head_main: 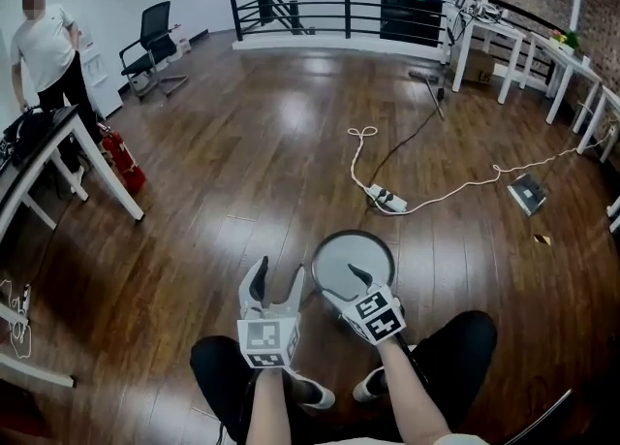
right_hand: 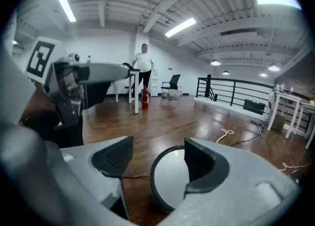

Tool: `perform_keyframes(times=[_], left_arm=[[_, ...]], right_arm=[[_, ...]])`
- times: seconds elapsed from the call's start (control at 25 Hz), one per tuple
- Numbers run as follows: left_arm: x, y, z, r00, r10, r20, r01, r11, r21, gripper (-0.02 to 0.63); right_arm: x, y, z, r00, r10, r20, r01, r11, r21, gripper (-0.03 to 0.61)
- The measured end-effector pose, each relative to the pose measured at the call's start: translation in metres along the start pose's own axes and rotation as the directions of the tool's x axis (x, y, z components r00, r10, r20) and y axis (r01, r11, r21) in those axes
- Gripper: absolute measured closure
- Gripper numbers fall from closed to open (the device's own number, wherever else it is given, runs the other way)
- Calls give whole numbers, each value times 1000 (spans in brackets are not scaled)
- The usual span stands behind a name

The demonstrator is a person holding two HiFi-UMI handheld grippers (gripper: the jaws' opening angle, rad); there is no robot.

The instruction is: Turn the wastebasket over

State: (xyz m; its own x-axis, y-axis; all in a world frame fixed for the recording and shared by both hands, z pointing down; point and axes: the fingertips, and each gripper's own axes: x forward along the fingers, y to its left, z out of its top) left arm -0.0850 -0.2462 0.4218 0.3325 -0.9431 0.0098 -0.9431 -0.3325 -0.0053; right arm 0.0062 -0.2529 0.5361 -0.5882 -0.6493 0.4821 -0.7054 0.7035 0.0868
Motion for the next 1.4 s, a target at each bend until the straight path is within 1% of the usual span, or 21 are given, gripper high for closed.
perform_keyframes(times=[0.08,0.16,0.28,0.36,0.52,0.64,0.72,0.8,0.88,1.0,1.12,1.24,1.32,1.4], left_arm=[[8,8,-7,1000,8,-20,-8,1000,-5,316],[14,14,-15,999,11,-41,-12,1000,-10,316],[23,18,-28,997,10,-70,-11,1000,-14,318],[26,20,-34,996,11,-87,-13,1000,-15,316],[29,28,-45,994,34,-102,-35,999,-8,320],[30,35,-52,992,50,-117,-50,999,-3,324],[30,37,-54,991,51,-125,-52,999,-10,325],[30,39,-54,991,50,-125,-54,998,-23,327],[32,41,-54,991,54,-123,-58,998,-29,328],[35,36,-51,990,44,-131,-49,998,-39,330],[37,31,-47,992,30,-125,-36,998,-43,331],[39,30,-46,992,30,-119,-35,998,-43,333],[42,27,-49,992,26,-123,-32,998,-48,334],[46,21,-52,991,14,-130,-22,998,-54,336]], right_arm=[[33,8,-13,996,51,-67,-53,998,-24,265],[61,18,-34,985,99,-141,-105,994,-37,265],[91,25,-62,963,133,-235,-146,988,-41,265],[105,27,-75,951,137,-277,-157,986,-49,266],[128,29,-92,935,132,-328,-176,979,-107,308],[140,30,-99,928,110,-357,-173,974,-147,378],[144,27,-106,922,69,-381,-143,975,-170,405],[146,25,-107,924,32,-381,-105,979,-172,434],[147,24,-105,927,15,-375,-86,981,-174,439],[145,26,-102,932,17,-362,-78,985,-154,468],[140,23,-102,941,38,-336,-74,993,-93,485],[128,13,-94,958,72,-276,-78,997,-12,505],[119,2,-85,969,89,-232,-88,996,15,509],[107,-13,-70,981,98,-166,-90,994,58,511]])
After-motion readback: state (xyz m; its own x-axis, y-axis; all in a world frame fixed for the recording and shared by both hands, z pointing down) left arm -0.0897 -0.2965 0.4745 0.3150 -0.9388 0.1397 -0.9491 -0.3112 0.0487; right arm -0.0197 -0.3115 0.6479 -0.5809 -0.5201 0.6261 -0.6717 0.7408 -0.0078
